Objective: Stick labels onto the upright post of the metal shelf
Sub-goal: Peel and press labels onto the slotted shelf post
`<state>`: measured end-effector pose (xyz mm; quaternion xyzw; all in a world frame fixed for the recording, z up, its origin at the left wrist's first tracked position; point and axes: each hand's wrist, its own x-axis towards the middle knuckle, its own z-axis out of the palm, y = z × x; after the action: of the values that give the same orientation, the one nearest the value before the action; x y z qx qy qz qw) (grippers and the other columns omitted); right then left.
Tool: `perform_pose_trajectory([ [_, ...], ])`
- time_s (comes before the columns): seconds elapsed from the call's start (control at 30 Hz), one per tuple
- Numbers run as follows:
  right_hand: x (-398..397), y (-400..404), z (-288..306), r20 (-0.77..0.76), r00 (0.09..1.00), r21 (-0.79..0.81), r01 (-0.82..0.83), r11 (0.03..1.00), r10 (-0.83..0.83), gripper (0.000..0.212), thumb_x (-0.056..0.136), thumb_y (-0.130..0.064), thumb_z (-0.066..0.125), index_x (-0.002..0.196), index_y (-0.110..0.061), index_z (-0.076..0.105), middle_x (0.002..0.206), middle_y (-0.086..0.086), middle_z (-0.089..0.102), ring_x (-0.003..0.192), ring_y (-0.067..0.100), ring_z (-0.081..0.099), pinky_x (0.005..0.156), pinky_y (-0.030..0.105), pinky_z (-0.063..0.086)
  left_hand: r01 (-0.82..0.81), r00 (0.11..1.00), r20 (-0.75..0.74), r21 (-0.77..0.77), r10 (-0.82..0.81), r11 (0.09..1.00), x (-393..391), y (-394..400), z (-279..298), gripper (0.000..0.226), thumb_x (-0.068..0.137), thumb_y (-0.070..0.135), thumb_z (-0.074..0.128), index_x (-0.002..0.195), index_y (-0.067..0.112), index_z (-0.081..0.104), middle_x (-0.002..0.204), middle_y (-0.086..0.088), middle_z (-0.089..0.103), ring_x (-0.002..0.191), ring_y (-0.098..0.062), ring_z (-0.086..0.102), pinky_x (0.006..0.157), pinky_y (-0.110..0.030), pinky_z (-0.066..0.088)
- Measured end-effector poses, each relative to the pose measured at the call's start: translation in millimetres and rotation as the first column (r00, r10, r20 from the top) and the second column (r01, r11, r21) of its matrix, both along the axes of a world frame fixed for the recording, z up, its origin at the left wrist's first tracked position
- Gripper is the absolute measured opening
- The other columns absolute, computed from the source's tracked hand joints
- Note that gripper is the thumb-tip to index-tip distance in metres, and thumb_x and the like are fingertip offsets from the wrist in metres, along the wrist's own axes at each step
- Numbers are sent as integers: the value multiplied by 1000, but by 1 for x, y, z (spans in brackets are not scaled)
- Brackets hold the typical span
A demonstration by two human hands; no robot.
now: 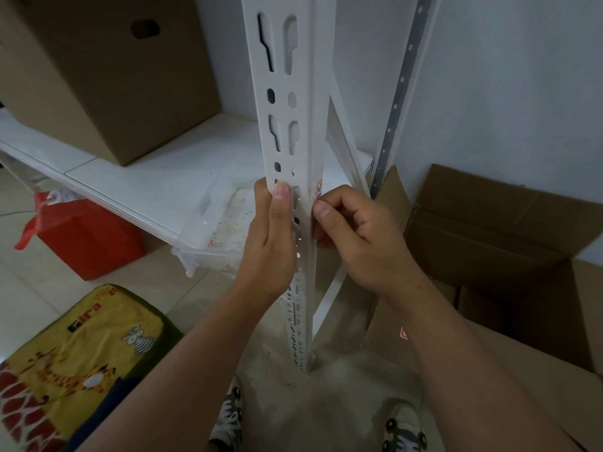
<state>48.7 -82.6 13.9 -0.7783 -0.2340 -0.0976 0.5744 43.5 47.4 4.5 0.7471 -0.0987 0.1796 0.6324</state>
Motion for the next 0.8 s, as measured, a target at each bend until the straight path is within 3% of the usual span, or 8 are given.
perform_pose_trajectory([
  [0.17,-1,2,1,7,1000,-6,4,1000,-4,19,99,-16,49,87,-6,60,73,6,64,68,19,62,66,39,54,4,1000,-5,-13,-4,1000,-1,0,1,38,104,37,19,116,11,44,89,16,57,80,12,55,74,-7,46],
  [0.4,0,2,1,-48,998,78,-38,996,42,17,98,-13,50,87,-3,60,71,7,63,65,15,62,62,21,51,1,1000,10,-8,0,1000,-1,0,2,31,102,39,19,99,19,42,77,26,56,70,7,53,71,-14,48],
  [0.63,-2,9,0,-44,999,140,-2,990,8,21,98,-12,49,84,1,58,69,12,61,61,16,60,59,19,49,-24,1000,18,-35,25,999,2,-2,-2,35,103,39,19,110,14,43,83,26,57,79,5,57,73,-14,49],
  [0.73,-2,11,0,-46,999,156,21,987,-14,23,98,-12,48,83,2,57,69,16,60,61,21,59,56,24,51,-20,1000,14,-46,21,999,2,-3,-3,34,102,41,20,109,16,43,83,24,57,82,3,58,76,-17,50],
  [0.8,-2,14,-1,-42,998,167,47,985,-41,23,98,-12,48,82,2,57,68,18,59,61,28,58,57,38,54,-48,999,9,-53,49,997,2,-4,-4,34,101,43,21,106,17,43,80,22,57,77,2,57,73,-19,51],
])
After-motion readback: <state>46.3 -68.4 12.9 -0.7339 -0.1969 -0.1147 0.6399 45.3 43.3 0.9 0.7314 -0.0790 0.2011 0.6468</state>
